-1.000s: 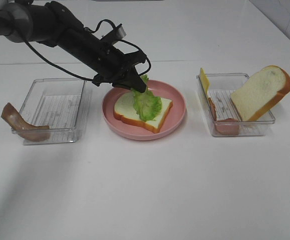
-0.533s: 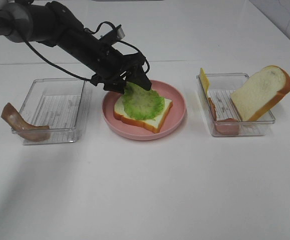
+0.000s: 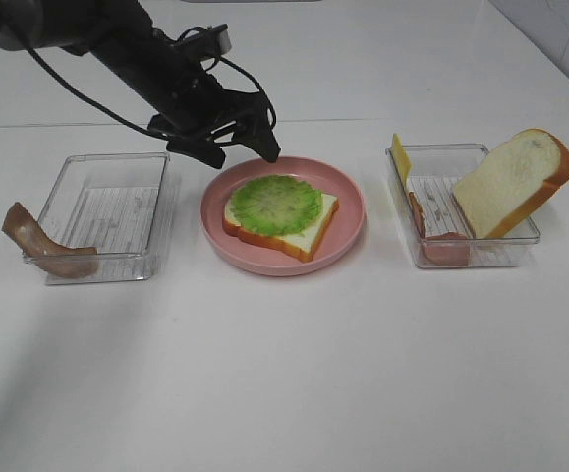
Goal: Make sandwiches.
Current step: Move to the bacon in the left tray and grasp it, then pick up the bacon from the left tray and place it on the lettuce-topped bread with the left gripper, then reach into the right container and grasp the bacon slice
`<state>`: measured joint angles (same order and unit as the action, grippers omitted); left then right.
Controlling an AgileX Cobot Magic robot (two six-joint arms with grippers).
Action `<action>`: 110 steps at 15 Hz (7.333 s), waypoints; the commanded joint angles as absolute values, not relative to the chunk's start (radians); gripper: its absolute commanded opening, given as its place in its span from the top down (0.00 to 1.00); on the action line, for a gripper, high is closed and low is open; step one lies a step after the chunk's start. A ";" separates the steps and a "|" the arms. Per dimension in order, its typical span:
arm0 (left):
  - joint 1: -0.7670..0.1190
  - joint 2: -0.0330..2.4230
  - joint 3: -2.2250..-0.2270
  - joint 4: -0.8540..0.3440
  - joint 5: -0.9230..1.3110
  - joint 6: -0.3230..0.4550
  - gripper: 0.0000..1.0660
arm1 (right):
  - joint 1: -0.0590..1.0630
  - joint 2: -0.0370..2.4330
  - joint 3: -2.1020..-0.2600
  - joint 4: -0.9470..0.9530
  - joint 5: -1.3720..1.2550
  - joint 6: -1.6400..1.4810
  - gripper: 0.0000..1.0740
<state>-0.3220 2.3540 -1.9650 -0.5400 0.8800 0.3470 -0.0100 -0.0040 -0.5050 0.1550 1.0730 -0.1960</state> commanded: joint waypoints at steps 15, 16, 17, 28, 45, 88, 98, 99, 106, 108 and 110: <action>-0.156 2.104 -1.933 -0.062 1.268 0.047 0.30 | -0.015 -0.024 -0.505 0.158 1.068 -0.204 0.24; -0.128 2.101 -1.902 -0.067 1.268 0.036 0.30 | -0.015 -0.024 -0.505 0.158 1.068 -0.204 0.24; -0.102 2.092 -1.860 -0.069 1.268 0.034 0.30 | -0.015 -0.024 -0.505 0.158 1.068 -0.204 0.24; -0.088 2.023 -1.520 -0.033 1.117 0.036 0.30 | -0.015 -0.024 -0.505 0.158 1.068 -0.204 0.24; -0.089 2.056 -1.520 -0.065 1.076 0.064 1.00 | -0.015 -0.024 -0.505 0.158 1.068 -0.204 0.24; -0.286 2.299 -1.724 -0.773 0.826 0.344 1.00 | -0.015 -0.024 -0.505 0.158 1.068 -0.204 0.24; -0.286 2.299 -1.758 -0.756 0.799 0.306 0.63 | -0.015 -0.024 -0.505 0.158 1.068 -0.204 0.24; -0.286 2.297 -1.758 -0.755 0.796 0.306 0.43 | -0.015 -0.024 -0.505 0.158 1.068 -0.204 0.24; -0.286 2.084 -1.760 -0.400 0.828 0.307 0.15 | -0.015 -0.024 -0.505 0.158 1.068 -0.204 0.24; -0.286 1.985 -1.760 -0.214 0.932 0.205 0.15 | -0.015 -0.024 -0.505 0.158 1.068 -0.204 0.24; -0.286 1.861 -1.760 -0.088 1.079 0.137 0.15 | -0.015 -0.024 -0.505 0.158 1.068 -0.204 0.24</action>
<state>-0.2870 1.9000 -1.7550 -0.1190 1.0230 0.1660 -0.0100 -0.0040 -0.5050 0.1560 1.0730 -0.1960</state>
